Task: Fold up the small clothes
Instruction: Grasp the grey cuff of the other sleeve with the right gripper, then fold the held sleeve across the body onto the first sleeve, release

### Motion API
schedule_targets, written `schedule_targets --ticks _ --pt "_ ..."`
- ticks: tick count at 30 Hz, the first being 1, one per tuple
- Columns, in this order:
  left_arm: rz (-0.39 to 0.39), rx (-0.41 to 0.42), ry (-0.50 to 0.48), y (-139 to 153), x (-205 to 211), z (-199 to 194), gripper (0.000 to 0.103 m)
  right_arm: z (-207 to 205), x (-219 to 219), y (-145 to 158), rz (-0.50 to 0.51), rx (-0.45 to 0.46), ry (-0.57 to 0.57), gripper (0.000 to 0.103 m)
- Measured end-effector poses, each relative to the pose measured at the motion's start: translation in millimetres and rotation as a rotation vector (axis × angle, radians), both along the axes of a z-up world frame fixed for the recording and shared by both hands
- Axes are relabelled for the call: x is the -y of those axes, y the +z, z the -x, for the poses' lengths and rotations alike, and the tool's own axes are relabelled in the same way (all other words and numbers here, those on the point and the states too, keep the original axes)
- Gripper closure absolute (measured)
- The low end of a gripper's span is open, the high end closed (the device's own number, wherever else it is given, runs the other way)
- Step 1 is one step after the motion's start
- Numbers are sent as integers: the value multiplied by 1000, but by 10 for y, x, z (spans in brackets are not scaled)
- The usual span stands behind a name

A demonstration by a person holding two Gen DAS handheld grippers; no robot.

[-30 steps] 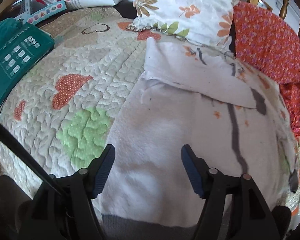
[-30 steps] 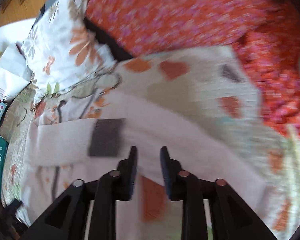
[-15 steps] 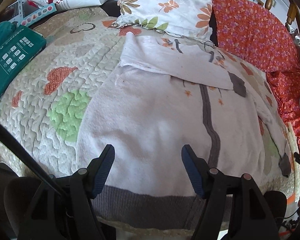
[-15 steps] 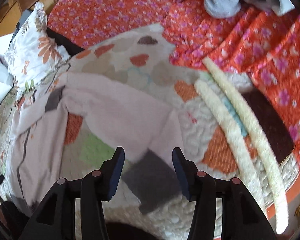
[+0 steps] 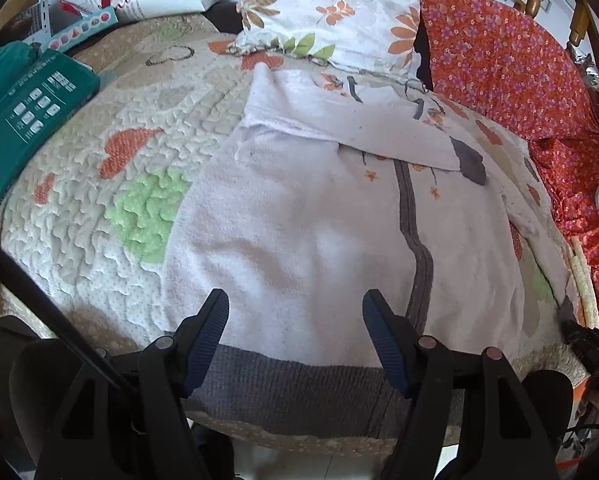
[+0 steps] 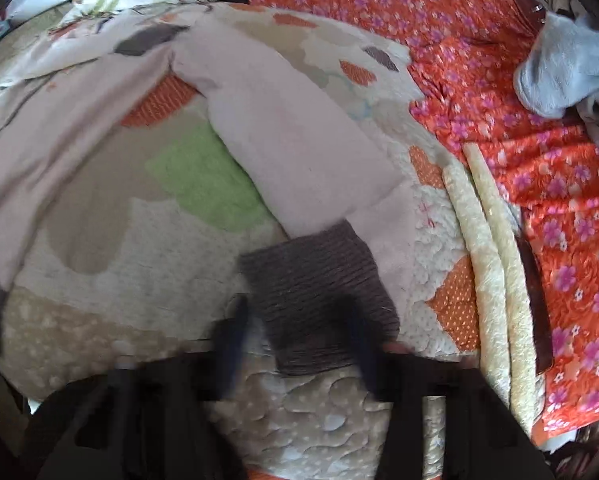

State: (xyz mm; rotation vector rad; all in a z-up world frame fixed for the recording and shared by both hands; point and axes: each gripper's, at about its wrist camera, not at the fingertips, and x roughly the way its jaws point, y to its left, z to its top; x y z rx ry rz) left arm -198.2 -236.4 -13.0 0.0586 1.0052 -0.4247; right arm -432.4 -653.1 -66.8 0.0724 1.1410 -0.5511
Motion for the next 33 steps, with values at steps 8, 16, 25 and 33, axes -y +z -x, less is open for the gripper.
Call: schedule_targets --ticks 8,16,25,33 --pt "2 24 22 121 -113 -69 35 681 833 765 -107 357 -382 99" --pt "5 94 -33 360 174 -503 34 1040 1335 1319 -233 629 -637 98" --pt "-28 148 -10 369 293 -1214 33 -429 758 1816 -392 706 -395 98" --pt "-25 181 125 213 -176 -1565 33 -2100 -213 1854 -504 660 -145 98"
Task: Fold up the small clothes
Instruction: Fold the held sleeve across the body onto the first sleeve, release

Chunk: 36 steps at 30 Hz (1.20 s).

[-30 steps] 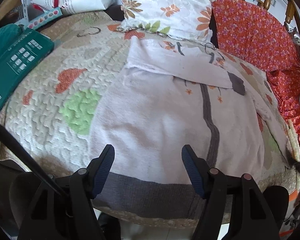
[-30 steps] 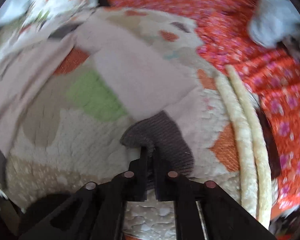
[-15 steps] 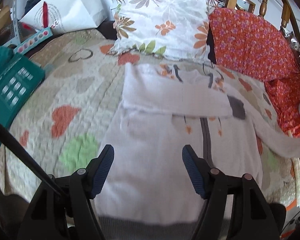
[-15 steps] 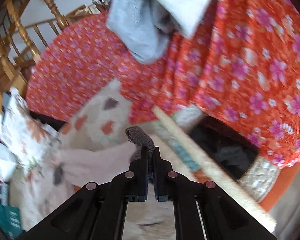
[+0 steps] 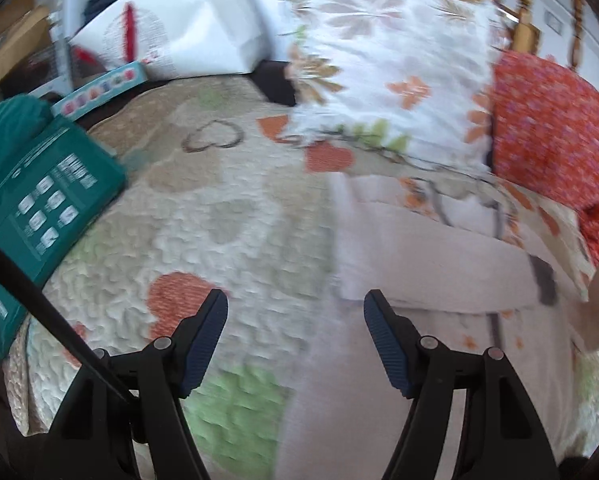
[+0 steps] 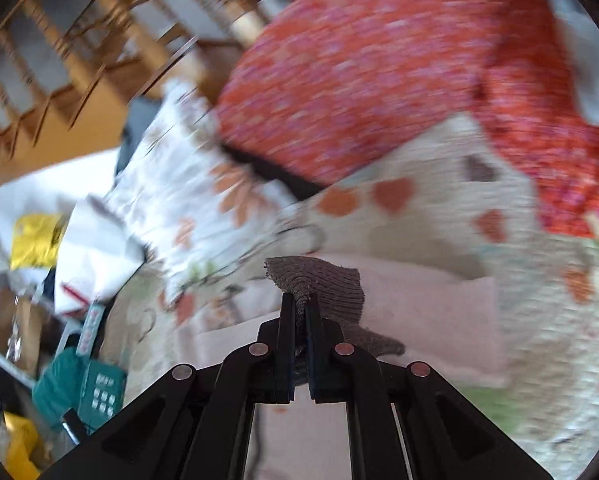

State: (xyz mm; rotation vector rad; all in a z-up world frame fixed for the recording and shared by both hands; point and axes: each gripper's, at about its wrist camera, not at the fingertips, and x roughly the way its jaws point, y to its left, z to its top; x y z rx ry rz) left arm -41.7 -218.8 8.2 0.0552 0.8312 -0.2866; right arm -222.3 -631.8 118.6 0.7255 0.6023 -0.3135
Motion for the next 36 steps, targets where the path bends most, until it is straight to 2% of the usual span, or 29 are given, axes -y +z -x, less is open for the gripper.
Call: schedule_targets --ticks 1,5,13,20,26,28,32,34,36 --pt "3 -22 28 -35 -52 -66 33 -155 -102 -7 4 -3 25 98" --pt "137 -132 95 -98 -302 -312 33 -770 -553 -82 18 -19 125 98" --pt "227 -175 183 -50 -616 -418 33 -1832 -1461 -617 14 -103 300 98" --pt "234 -177 222 -49 -731 -475 33 -2465 -1962 -1221 19 -204 388 98" --pt "205 -153 230 -35 -724 -499 33 -2843 -2221 -1728 -41 -287 442 98" --pt "209 -155 230 -36 -725 -498 33 -2900 -2259 -1861 -69 -308 468 93" --pt "205 -159 231 -45 -710 -486 33 -2783 -2264 -1717 -31 -286 496 91" --pt "199 -158 226 -43 -693 -469 33 -2623 -2290 -1514 67 -291 506 88" --pt "189 -148 226 -34 -671 -446 33 -2386 -2334 -1250 233 -313 499 83"
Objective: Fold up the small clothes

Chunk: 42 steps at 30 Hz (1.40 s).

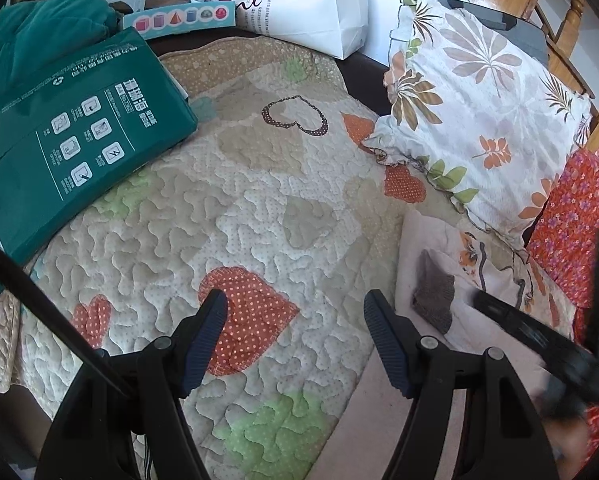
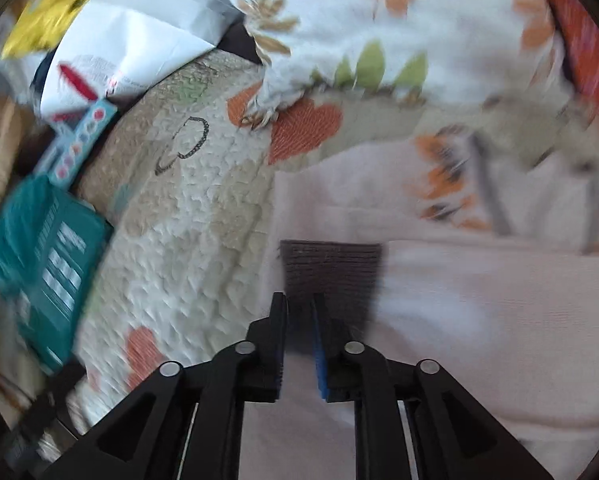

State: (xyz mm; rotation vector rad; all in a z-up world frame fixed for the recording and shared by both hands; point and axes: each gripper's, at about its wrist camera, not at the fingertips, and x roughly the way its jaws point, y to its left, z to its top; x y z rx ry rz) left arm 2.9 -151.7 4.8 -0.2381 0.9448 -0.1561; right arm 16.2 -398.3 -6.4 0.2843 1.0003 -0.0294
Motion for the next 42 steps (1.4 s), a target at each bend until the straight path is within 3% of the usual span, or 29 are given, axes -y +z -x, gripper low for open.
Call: schedule_targets --ticks 4,9,14,23,32,42 --pt "-29 30 -14 38 80 92 33 616 -85 429 269 68 8 52" --pt "-86 86 -70 69 252 336 33 1497 -60 777 462 99 -81 48" --pt "-119 130 -148 87 510 602 33 2197 95 937 557 129 -191 40" --pt "-164 177 -225 45 1064 816 32 2684 496 789 604 140 -295 40" --pt "-186 92 -237 -184 1322 637 32 2723 987 473 544 75 -350 40" --pt "-245 46 -287 -388 1556 587 32 2748 1231 277 500 18 -348 39"
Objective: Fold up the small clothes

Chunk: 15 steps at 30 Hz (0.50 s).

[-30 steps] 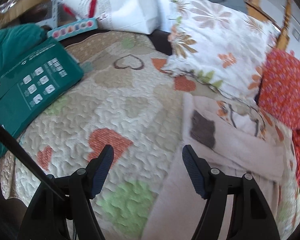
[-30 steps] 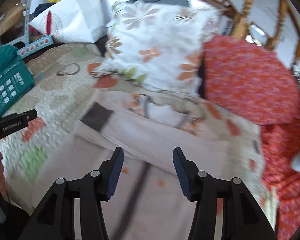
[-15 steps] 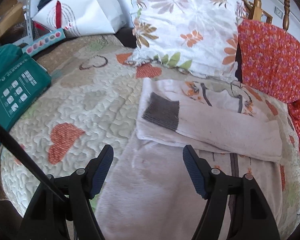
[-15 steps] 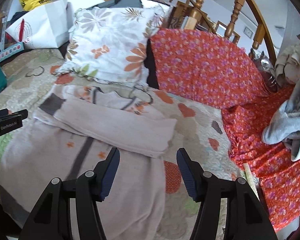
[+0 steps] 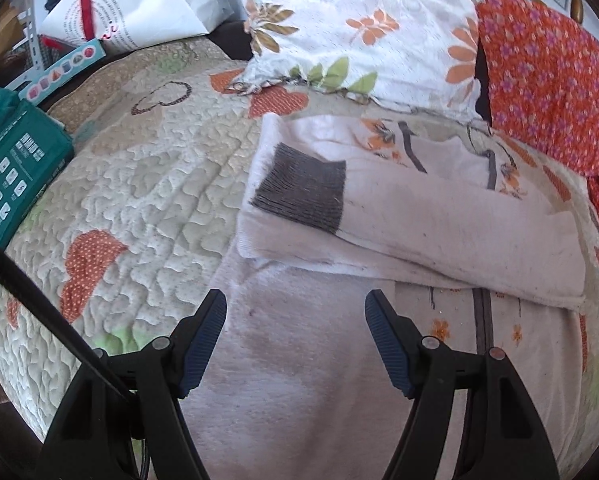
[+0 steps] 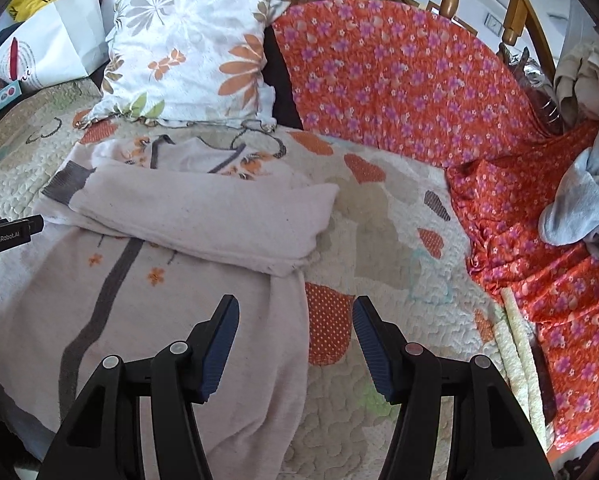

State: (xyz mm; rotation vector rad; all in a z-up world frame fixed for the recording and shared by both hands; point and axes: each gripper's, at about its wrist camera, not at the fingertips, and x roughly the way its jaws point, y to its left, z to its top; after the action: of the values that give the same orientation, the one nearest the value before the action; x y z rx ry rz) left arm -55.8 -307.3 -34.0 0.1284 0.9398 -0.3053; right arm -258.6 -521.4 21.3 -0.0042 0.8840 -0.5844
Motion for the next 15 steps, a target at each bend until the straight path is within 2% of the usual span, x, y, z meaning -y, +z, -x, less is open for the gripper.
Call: schedule_targets --ticks 5,9,15 --pt "-28 -7 -38 -52 108 27 32 10 75 -51 -30 -8 -4 39" --pt "-46 -4 -49 -75 146 40 32 23 148 -87 -103 -3 -5 39" --pt "-46 -5 -50 -72 136 42 32 16 232 -204 -274 -14 6 35"
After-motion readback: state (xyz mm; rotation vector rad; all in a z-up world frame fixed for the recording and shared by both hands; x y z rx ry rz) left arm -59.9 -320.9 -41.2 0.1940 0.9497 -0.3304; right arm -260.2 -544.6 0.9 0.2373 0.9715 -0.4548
